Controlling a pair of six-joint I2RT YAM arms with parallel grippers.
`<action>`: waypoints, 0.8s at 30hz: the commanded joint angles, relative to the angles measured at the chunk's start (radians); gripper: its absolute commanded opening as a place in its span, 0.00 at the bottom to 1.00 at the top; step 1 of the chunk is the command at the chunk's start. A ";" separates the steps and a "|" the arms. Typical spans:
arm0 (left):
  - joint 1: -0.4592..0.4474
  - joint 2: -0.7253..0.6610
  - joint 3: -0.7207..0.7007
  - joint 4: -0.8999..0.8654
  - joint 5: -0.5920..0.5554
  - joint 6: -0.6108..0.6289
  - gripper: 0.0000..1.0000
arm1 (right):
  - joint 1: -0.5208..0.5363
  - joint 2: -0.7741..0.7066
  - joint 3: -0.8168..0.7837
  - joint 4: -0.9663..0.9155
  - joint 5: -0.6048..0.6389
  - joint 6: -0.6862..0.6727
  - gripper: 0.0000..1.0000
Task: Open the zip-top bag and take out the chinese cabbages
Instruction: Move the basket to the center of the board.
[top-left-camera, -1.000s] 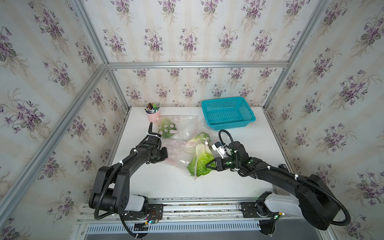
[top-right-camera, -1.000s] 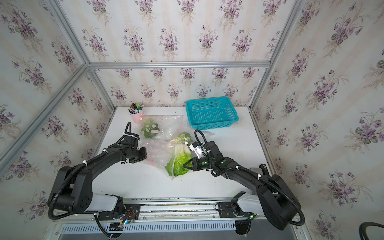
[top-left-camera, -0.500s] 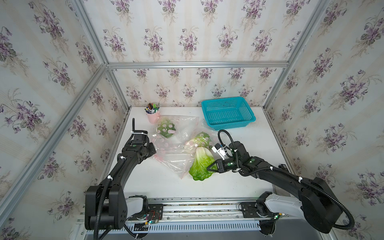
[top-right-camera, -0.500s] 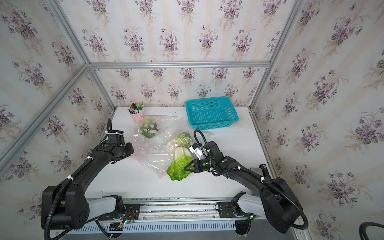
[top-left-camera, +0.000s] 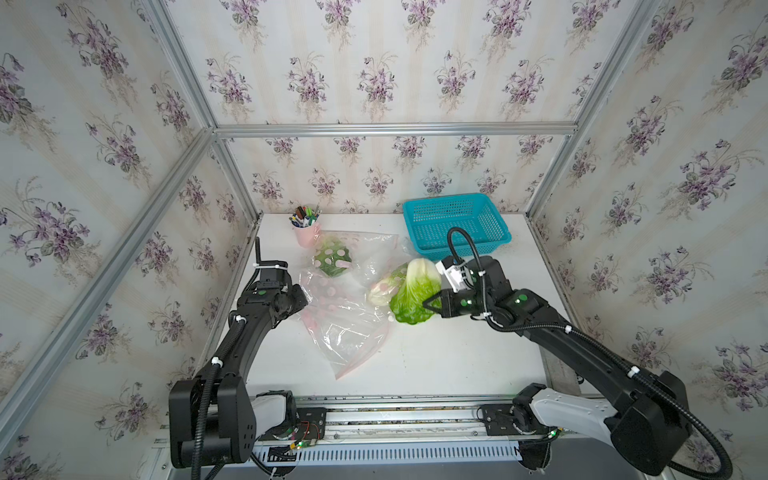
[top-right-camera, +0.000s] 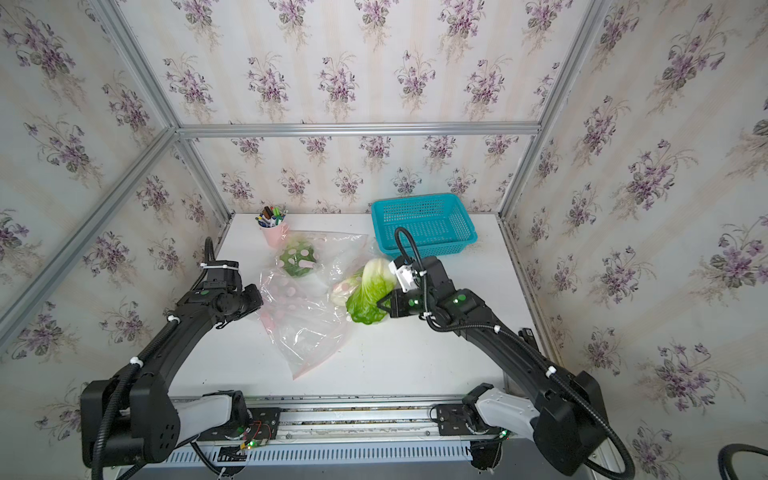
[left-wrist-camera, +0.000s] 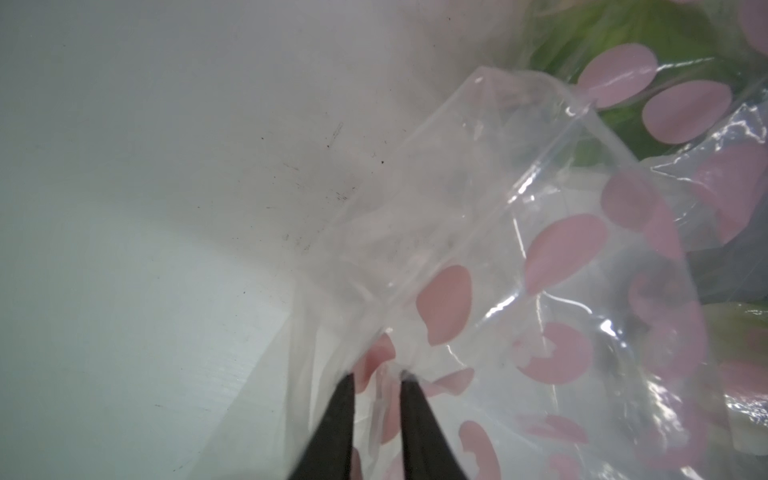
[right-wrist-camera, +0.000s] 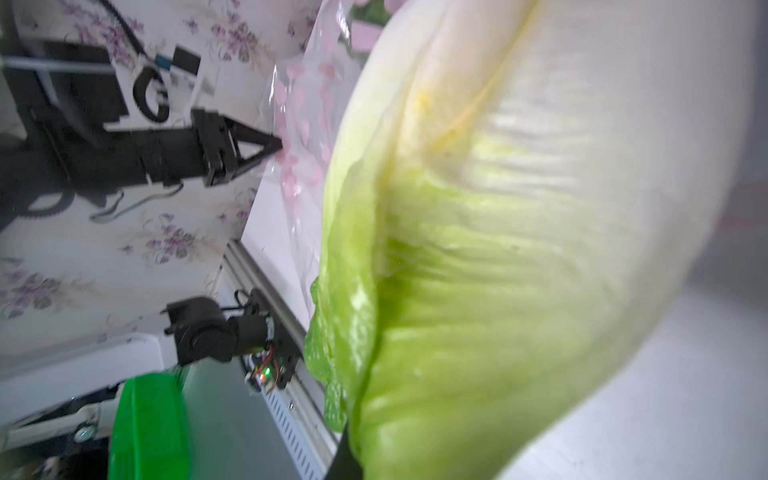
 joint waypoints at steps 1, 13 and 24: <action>0.000 -0.024 -0.009 -0.007 0.046 -0.013 0.62 | -0.070 0.126 0.172 -0.030 0.125 -0.079 0.00; 0.000 -0.092 0.035 -0.029 0.141 0.003 0.99 | -0.239 0.702 0.988 -0.443 0.382 -0.384 0.00; 0.001 -0.090 0.046 -0.028 0.213 0.026 0.99 | -0.237 0.989 1.280 -0.518 0.871 -0.630 0.00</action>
